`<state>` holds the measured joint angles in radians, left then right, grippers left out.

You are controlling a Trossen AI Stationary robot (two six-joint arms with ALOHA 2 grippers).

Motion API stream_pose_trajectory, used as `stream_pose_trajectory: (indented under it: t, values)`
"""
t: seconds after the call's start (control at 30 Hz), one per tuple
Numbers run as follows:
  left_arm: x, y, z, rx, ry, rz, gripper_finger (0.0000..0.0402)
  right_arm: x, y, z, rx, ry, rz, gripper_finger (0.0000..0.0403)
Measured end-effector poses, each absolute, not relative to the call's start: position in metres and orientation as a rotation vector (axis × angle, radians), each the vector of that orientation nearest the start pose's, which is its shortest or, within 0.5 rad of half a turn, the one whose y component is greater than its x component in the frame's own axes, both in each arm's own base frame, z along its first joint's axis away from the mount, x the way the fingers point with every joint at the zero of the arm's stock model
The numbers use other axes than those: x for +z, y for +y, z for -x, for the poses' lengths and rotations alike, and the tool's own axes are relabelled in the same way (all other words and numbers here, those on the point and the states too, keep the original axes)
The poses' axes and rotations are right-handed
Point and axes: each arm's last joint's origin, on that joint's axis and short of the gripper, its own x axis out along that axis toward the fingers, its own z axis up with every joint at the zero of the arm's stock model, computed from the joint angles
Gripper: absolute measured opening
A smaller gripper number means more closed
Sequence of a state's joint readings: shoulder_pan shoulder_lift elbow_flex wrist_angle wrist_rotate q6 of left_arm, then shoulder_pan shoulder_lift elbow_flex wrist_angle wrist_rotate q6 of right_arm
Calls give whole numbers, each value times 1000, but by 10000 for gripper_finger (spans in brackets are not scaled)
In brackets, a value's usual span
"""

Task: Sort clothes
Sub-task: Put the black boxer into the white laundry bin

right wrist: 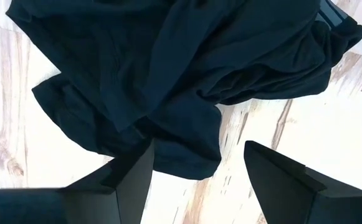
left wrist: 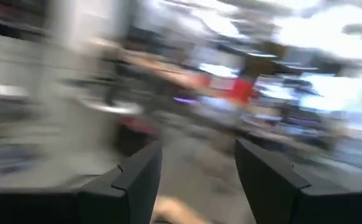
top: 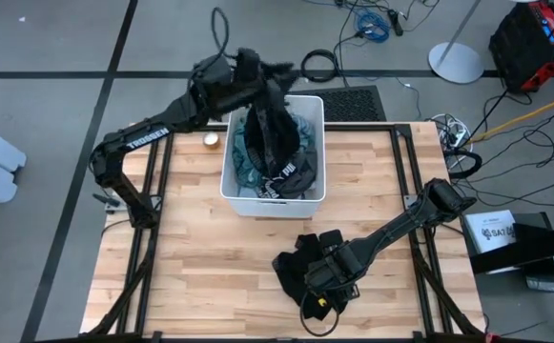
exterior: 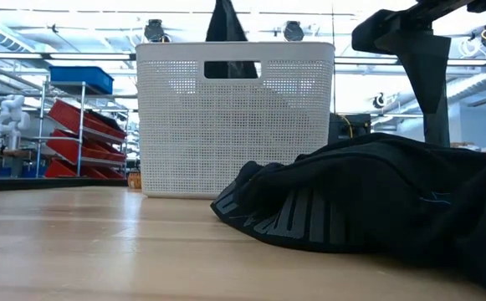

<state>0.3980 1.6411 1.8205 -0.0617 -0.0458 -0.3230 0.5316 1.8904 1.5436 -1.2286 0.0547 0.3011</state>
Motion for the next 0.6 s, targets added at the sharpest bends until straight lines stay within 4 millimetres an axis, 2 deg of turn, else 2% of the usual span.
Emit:
stream_pose_trajectory:
  t: [0.13,0.2,0.27,0.33,0.4,0.47,0.6]
  values:
    - [466,135,-337,827,-51,188,212,231,178,-305,134,1544,215,238]
    - [458,132,-338,878,28,177,212,231,178,-306,145,1540,235,238]
    - [455,130,-340,774,52,203,212,231,176,-307,127,1511,305,238]
    - [458,128,-343,577,28,271,212,233,170,-310,57,1451,438,238]
    - [462,127,-345,412,-4,334,212,244,163,-311,-42,1365,569,238]
    - [464,125,-346,325,-23,366,212,269,159,-309,-104,1257,630,238]
    - [465,126,-346,294,-33,387,212,328,150,-295,-97,1079,585,238]
